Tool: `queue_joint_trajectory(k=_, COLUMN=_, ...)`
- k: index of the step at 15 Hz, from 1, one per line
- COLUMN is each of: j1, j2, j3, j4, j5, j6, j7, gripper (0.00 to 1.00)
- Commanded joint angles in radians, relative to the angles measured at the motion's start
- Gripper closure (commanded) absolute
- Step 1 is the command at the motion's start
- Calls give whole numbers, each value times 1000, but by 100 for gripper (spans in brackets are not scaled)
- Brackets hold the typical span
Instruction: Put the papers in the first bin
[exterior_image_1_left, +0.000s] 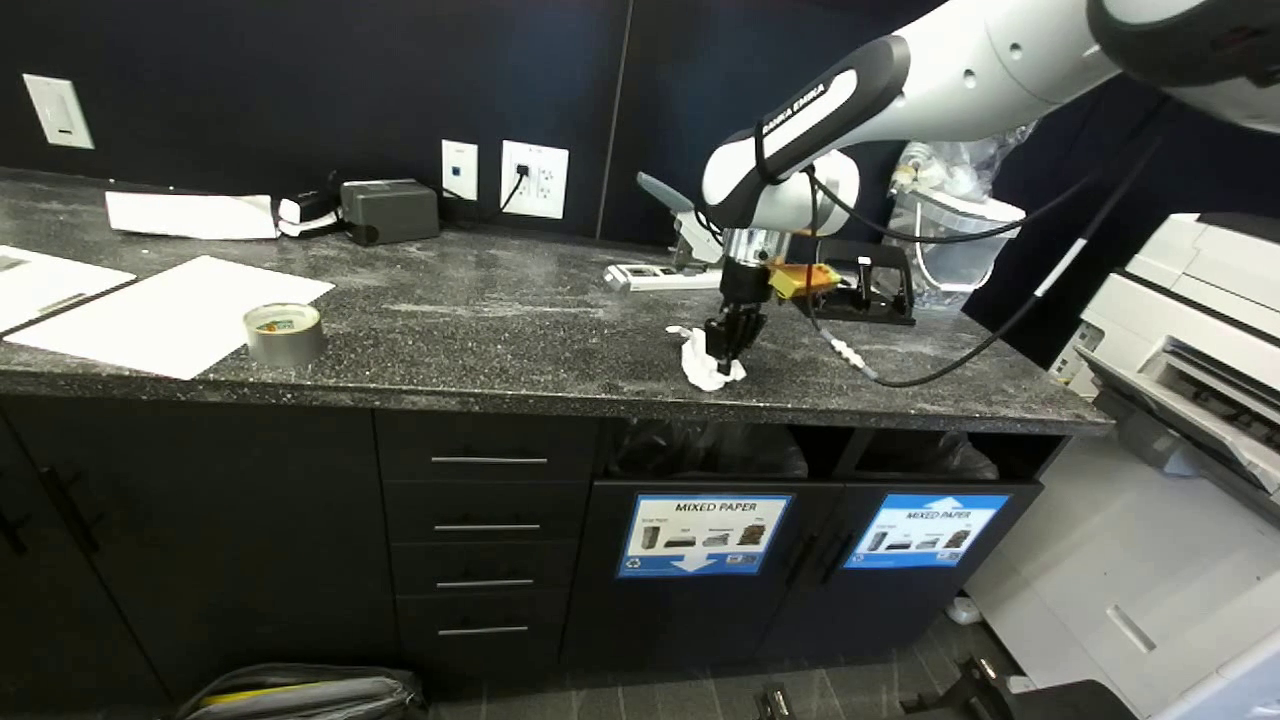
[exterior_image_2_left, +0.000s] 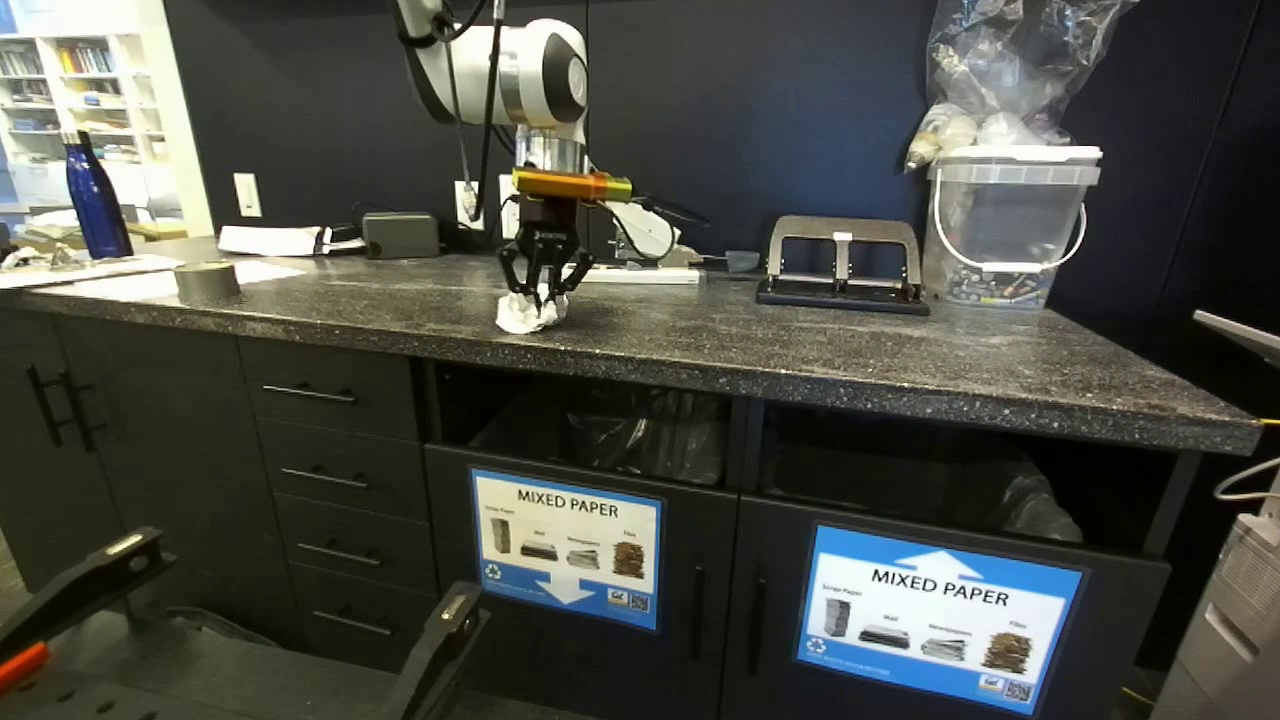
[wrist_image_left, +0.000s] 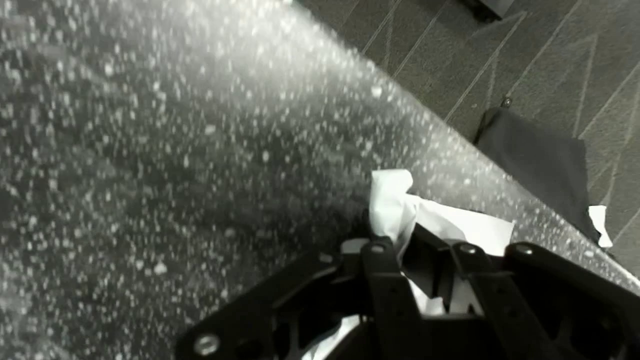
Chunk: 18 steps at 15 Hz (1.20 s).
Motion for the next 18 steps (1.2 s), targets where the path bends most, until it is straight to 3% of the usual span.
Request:
queue_joint_trajectory(k=1, j1=-18, j2=-132, j3=-20, j4=-242, j5=-12, j6=49, j7=95, gripper=92)
queue_joint_trajectory(k=6, j1=-43, j2=-256, j3=-22, j4=-495, j5=39, j6=300, j7=222, gripper=92)
queue_joint_trajectory(k=11, j1=-8, j2=-352, j3=-72, j4=-761, j5=6, j6=496, j7=415, gripper=92)
queue_joint_trajectory(k=15, j1=-17, j2=-331, j3=-83, j4=-867, j5=20, j6=599, j7=451, gripper=92)
queue_joint_trajectory(k=18, j1=-10, j2=-264, j3=-116, j4=-867, j5=-12, j6=703, j7=456, gripper=92)
